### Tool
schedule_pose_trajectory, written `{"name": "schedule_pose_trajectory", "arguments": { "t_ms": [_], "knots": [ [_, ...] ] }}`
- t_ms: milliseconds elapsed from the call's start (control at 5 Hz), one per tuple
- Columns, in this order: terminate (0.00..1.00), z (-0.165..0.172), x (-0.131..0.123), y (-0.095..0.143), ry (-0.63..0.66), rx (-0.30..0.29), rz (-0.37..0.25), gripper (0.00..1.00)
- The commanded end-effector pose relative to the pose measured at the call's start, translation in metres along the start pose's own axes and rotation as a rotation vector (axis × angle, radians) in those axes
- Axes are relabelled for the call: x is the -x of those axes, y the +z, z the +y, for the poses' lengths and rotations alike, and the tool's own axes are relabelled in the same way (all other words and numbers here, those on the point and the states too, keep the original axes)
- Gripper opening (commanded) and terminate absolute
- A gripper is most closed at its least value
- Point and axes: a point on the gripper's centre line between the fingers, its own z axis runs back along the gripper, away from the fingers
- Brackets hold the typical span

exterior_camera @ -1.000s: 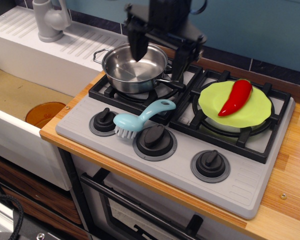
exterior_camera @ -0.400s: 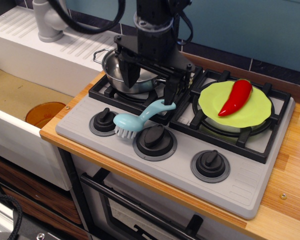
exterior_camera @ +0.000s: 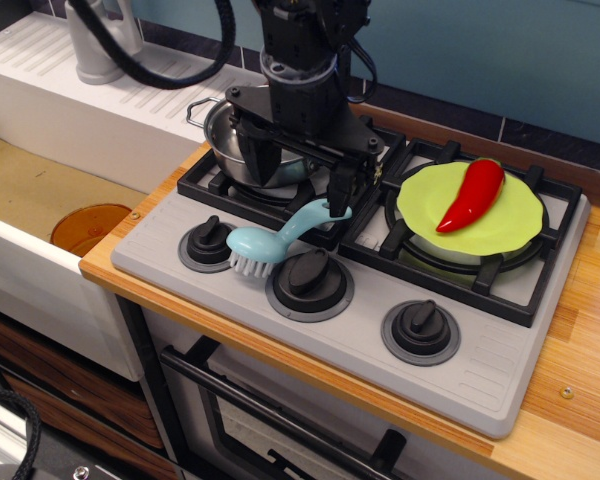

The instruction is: Put redpepper on plate and brush in pot or pan on stove

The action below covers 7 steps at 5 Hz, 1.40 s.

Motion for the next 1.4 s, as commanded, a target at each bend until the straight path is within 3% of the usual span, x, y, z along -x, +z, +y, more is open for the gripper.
{"name": "schedule_pose_trajectory", "arguments": {
  "t_ms": [0,1000,1200],
  "knots": [
    [0.0,0.007,-0.012,-0.009,-0.007,0.015,-0.048,1.0],
    [0.0,0.013,-0.007,-0.046,0.008,0.038,-0.073,1.0],
    [0.0,0.007,-0.005,-0.043,0.027,0.022,-0.052,0.0]
  ]
}}
